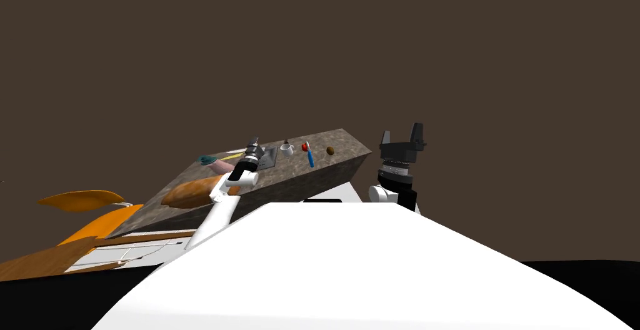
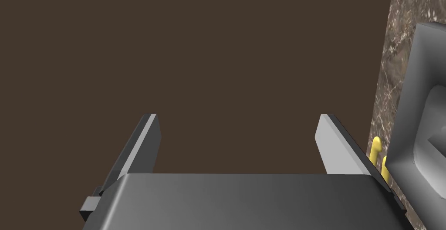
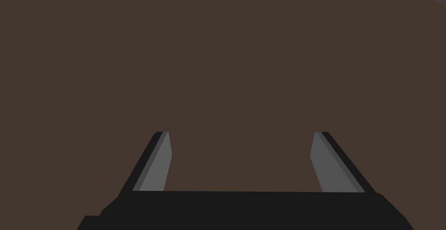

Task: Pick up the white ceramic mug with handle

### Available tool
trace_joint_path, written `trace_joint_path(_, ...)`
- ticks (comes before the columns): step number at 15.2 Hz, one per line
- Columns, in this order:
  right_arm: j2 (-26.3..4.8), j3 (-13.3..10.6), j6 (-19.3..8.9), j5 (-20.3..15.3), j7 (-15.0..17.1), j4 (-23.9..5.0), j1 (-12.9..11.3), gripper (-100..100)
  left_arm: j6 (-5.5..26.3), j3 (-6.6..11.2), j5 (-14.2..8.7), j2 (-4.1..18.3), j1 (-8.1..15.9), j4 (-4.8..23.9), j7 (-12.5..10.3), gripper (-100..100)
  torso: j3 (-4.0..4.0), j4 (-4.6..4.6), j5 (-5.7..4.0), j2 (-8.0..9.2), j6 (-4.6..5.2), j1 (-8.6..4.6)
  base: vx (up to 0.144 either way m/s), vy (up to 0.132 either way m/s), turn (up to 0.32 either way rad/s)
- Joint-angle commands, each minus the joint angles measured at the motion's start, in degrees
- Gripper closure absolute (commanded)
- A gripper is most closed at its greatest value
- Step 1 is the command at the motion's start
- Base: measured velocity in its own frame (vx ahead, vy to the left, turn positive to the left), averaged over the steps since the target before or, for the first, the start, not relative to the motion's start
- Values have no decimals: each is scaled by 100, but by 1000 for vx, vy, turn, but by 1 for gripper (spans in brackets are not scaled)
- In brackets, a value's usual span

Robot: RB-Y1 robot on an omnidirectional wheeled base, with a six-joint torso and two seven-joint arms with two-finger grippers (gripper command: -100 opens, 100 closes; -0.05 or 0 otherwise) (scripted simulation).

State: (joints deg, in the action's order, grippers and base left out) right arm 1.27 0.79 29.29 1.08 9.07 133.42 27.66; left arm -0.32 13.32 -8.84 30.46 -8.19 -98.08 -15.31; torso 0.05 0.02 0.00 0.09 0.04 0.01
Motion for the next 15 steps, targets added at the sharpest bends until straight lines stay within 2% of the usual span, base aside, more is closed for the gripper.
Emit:
trace_joint_path(1, 0, 0, 0, 0, 0, 0, 0, 0, 252, 56, -18, 94, 73, 167, -47, -100, 0, 0, 0, 0, 0, 0, -24, 1, -96)
trace_joint_path(2, 0, 0, 0, 0, 0, 0, 1, 0, 421, 220, -52, 304, 287, 314, -153, -100, 0, 0, 1, 0, -4, 2, -26, -6, -197)
trace_joint_path(4, 0, 0, 0, 0, 0, 0, 0, 0, 618, 220, -52, 325, 287, 523, -153, -100, 0, 0, 0, 0, 0, 2, -30, -4, -191)
trace_joint_path(5, 0, 0, 0, 0, 0, 0, 1, 0, 771, 387, -86, 554, 506, 701, -262, -100, 0, 0, 1, 0, -3, 3, -36, -12, -286)
trace_joint_path(6, 0, 0, 0, 0, 0, 0, 0, 0, 889, 387, -86, 554, 506, 840, -262, -100, 1, 1, -1, 1, 3, 1, -36, -10, -279)
trace_joint_path(8, 0, 1, 0, 0, 0, 0, 1, 0, 991, 387, -86, 554, 506, 887, -262, -100, 0, 0, 1, 0, -5, 2, -16, -3, -23)
trace_joint_path(9, 0, 1, 0, 0, 0, 0, 1, 0, 1181, 557, -121, 780, 729, 1139, -373, -100, -1, 0, 1, -2, -8, 3, -18, -13, -182)
trace_joint_path(12, 0, 0, 0, 0, 0, 0, 1, 0, 1371, 557, -121, 780, 729, 1257, -373, -100, -2, 0, 0, -3, -3, 2, -18, -5, -149)
trace_joint_path(13, 0, 1, 0, 0, 0, 0, 1, 0, 1576, 729, -156, 1002, 954, 1534, -485, -100, -2, -1, 1, -4, -6, 3, -22, -13, -241)
trace_joint_path(15, 0, 0, 0, 0, 0, 0, 0, 0, 1755, 729, -156, 1002, 954, 1631, -485, -100, 0, 0, 0, -1, -1, 0, -27, -6, -187)
